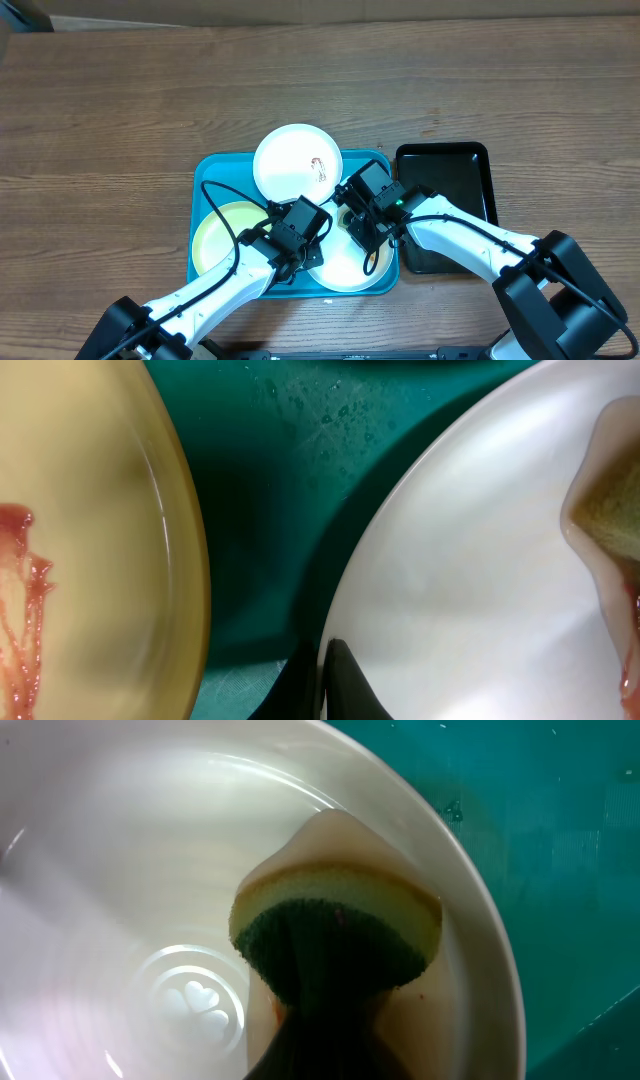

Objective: Clean dirty plates on tray and stack at the side
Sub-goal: 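Scrub the white plate surface with the sponge in right gripper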

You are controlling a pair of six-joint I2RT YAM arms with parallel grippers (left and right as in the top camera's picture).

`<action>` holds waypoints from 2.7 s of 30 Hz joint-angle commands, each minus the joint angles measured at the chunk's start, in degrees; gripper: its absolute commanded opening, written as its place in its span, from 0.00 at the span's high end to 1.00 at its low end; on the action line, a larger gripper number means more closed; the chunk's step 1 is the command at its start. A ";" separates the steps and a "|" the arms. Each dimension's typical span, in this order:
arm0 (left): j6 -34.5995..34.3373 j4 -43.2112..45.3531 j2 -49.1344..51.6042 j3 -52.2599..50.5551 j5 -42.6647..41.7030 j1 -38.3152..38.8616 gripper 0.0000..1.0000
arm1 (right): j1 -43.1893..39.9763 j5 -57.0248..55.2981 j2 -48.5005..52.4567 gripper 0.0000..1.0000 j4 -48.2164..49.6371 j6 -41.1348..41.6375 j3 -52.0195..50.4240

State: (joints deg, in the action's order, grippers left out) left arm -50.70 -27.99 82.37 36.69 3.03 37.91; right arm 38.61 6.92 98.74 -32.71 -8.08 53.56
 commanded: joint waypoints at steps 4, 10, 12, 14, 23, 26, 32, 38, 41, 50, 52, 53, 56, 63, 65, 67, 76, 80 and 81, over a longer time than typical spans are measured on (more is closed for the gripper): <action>-0.11 -0.46 1.20 -0.94 0.11 0.35 0.96 | 0.55 7.13 1.38 0.96 -1.49 5.40 -2.78; -0.09 -0.46 1.20 -0.94 0.13 0.35 0.96 | 0.46 7.34 1.36 0.96 -1.09 5.40 -2.29; -0.09 -0.46 1.20 -0.94 0.13 0.35 0.96 | 0.39 7.32 1.36 0.96 -1.51 6.62 -1.53; -0.09 -0.48 1.20 -0.94 0.13 0.35 0.96 | 0.22 7.34 1.31 0.96 -2.25 6.64 -0.42; -0.09 -0.48 1.20 -0.94 0.13 0.35 0.96 | 0.15 7.28 0.59 0.96 -6.01 7.89 6.73; -0.09 -0.48 1.20 -0.94 0.13 0.35 0.96 | 0.15 6.12 0.61 0.96 -6.69 7.93 6.71; -0.09 -0.48 1.20 -0.94 0.13 0.35 0.96 | 0.15 -3.08 0.61 0.96 -10.54 11.67 6.36; -0.09 -0.46 1.20 -0.94 0.13 0.35 0.96 | 0.15 -4.98 0.61 0.96 -10.82 12.13 5.35; -0.09 -0.48 1.20 -0.94 0.13 0.35 0.96 | 0.15 -4.94 0.61 0.96 -9.75 12.68 3.45; -0.09 -0.46 1.20 -0.94 0.13 0.35 0.96 | 0.17 -2.71 0.61 0.96 -4.66 15.76 -2.97; -0.09 -0.44 1.20 -0.94 0.13 0.35 0.96 | 0.17 -1.99 0.61 0.96 -4.63 15.82 -3.30; -0.09 -0.44 1.20 -0.94 0.13 0.35 0.96 | 0.17 -1.36 0.61 0.96 -4.61 15.82 -3.30; -0.09 -0.28 1.20 -0.94 0.13 0.35 0.96 | 0.17 3.17 0.61 0.96 -3.19 15.80 -3.30; -0.11 -0.22 1.20 -0.94 0.13 0.35 0.96 | 0.15 8.24 0.61 0.96 -1.64 15.17 -0.66; -0.11 -0.22 1.20 -0.94 0.13 0.35 0.96 | 0.15 9.97 0.61 0.96 -1.60 15.15 0.96; -0.09 -0.22 1.20 -0.94 0.13 0.35 0.96 | 0.15 10.38 0.59 0.96 -1.64 15.13 2.45; -0.04 -0.26 1.20 -0.94 0.13 0.35 0.96 | 0.15 16.41 -0.28 0.96 -10.91 9.53 11.58; -0.07 -0.24 1.20 -0.94 0.13 0.35 0.96 | 0.15 20.79 -0.48 0.96 -17.55 3.15 11.61; -0.07 -0.24 1.20 -0.94 0.13 0.35 0.96 | 0.15 22.12 -0.48 0.96 -19.12 0.70 11.30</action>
State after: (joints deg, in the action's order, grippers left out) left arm -50.70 -27.99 82.37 36.69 3.03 37.91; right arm 38.35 22.79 99.26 -48.99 0.49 64.60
